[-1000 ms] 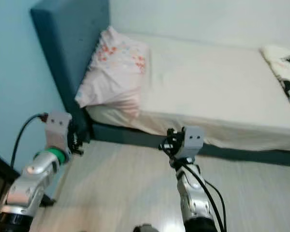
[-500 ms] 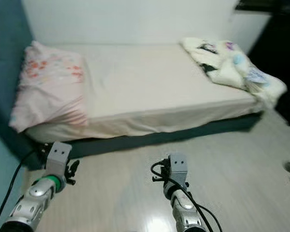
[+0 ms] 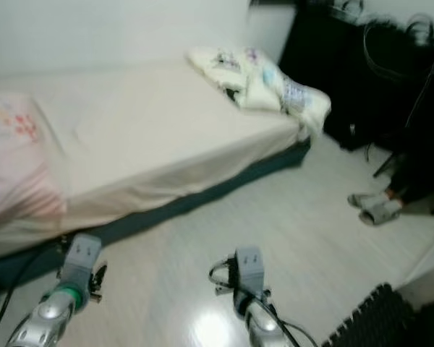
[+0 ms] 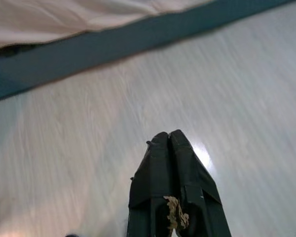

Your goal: Clean up the room

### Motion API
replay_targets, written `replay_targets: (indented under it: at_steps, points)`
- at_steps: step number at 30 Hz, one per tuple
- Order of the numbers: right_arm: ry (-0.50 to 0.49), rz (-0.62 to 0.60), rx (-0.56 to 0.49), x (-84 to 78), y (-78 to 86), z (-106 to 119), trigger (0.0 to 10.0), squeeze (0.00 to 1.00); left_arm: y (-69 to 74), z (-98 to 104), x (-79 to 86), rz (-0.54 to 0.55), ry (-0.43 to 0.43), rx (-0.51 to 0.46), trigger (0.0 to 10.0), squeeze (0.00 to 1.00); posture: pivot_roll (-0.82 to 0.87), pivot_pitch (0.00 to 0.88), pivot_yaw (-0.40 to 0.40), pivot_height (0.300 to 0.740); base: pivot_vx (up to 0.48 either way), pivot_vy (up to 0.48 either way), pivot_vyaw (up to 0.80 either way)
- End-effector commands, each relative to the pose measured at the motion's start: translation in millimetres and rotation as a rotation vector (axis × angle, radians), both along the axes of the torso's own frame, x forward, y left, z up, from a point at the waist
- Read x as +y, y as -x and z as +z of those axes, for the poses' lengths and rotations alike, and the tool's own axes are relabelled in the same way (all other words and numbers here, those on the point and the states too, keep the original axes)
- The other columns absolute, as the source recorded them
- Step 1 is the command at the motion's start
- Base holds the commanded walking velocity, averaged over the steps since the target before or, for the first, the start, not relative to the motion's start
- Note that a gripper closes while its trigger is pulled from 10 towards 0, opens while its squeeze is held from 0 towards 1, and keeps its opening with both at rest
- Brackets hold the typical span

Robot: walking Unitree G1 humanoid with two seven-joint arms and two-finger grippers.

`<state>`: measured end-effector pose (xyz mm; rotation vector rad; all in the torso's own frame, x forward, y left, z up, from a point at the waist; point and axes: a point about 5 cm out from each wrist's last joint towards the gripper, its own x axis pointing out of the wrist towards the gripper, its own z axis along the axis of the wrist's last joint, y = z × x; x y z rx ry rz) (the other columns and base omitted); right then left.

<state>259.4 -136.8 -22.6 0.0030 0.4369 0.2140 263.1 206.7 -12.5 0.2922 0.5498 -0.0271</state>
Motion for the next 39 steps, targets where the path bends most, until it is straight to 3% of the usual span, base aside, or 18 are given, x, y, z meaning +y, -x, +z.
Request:
replay_targets:
  at_steps: [1, 5, 9, 11, 14, 16, 20, 27, 33, 36, 37, 39]
  points:
    - [0.039, -0.024, 0.067, -12.2, 13.3, -12.9, 10.0, 0.00, 8.0, -11.8, -4.3, 0.003, 0.008, 0.057, 10.0, 0.00, 0.10, 0.000, -0.049, 0.701, 0.000, 0.000, -0.80]
    - [-0.002, -0.146, 0.133, -32.6, 25.6, -22.5, 10.0, 0.00, 26.8, -30.2, -3.9, 0.030, 0.056, 0.157, 10.0, 0.00, 0.09, 0.018, -0.067, 0.701, 0.000, 0.000, -0.80]
    - [0.011, -0.164, 0.129, -45.1, 33.2, -24.8, 10.0, 0.00, 31.7, -31.7, -3.2, 0.033, 0.078, 0.137, 10.0, 0.00, 0.08, 0.029, -0.069, 0.701, 0.000, 0.000, -0.80]
    - [0.030, -0.175, 0.159, -57.6, 48.8, -32.2, 10.0, 0.00, 38.5, -34.8, 0.7, 0.034, 0.070, 0.135, 10.0, 0.00, 0.08, 0.031, -0.079, 0.701, 0.000, 0.000, -0.80]
    - [0.045, -0.175, 0.183, -61.6, 56.2, -36.3, 10.0, 0.00, 42.8, -37.6, 3.2, 0.033, 0.056, 0.149, 10.0, 0.00, 0.08, 0.031, -0.079, 0.701, 0.000, 0.000, -0.80]
    - [0.065, -0.169, 0.230, -64.2, 65.9, -42.6, 10.0, 0.00, 55.2, -45.8, 12.0, 0.068, 0.024, 0.205, 10.0, 0.00, 0.07, 0.030, -0.088, 0.701, 0.000, 0.000, -0.80]
    - [0.075, -0.163, 0.238, -62.8, 64.2, -42.8, 10.0, 0.00, 58.6, -48.4, 15.2, 0.090, 0.012, 0.223, 10.0, 0.00, 0.07, 0.030, -0.088, 0.701, 0.000, 0.000, -0.80]
    - [0.063, -0.168, 0.215, -58.9, 50.9, -36.9, 10.0, 0.00, 42.8, -39.5, 7.8, 0.066, 0.020, 0.154, 10.0, 0.00, 0.08, 0.032, -0.083, 0.701, 0.000, 0.000, -0.80]
    - [0.057, -0.184, 0.192, -58.8, 48.5, -34.7, 10.0, 0.00, 50.2, -45.5, 5.6, 0.029, -0.023, 0.190, 10.0, 0.00, 0.07, 0.027, -0.069, 0.701, 0.000, 0.000, -0.80]
    - [0.053, -0.195, 0.184, -59.1, 47.0, -33.7, 10.0, 0.00, 50.6, -45.8, 6.4, 0.042, -0.016, 0.192, 10.0, 0.00, 0.05, 0.028, -0.038, 0.701, 0.000, 0.000, -0.80]
    - [0.033, -0.246, 0.167, -62.0, 42.7, -30.8, 10.0, 0.00, 49.3, -44.8, 8.5, 0.009, -0.042, 0.196, 10.0, 0.00, 0.05, 0.025, 0.020, 0.701, 0.000, 0.000, -0.80]
    - [0.021, -0.269, 0.161, -61.9, 40.8, -29.7, 10.0, 0.00, 48.4, -43.8, 10.5, -0.007, -0.053, 0.198, 10.0, 0.00, 0.05, 0.031, 0.057, 0.701, 0.000, 0.000, -0.80]
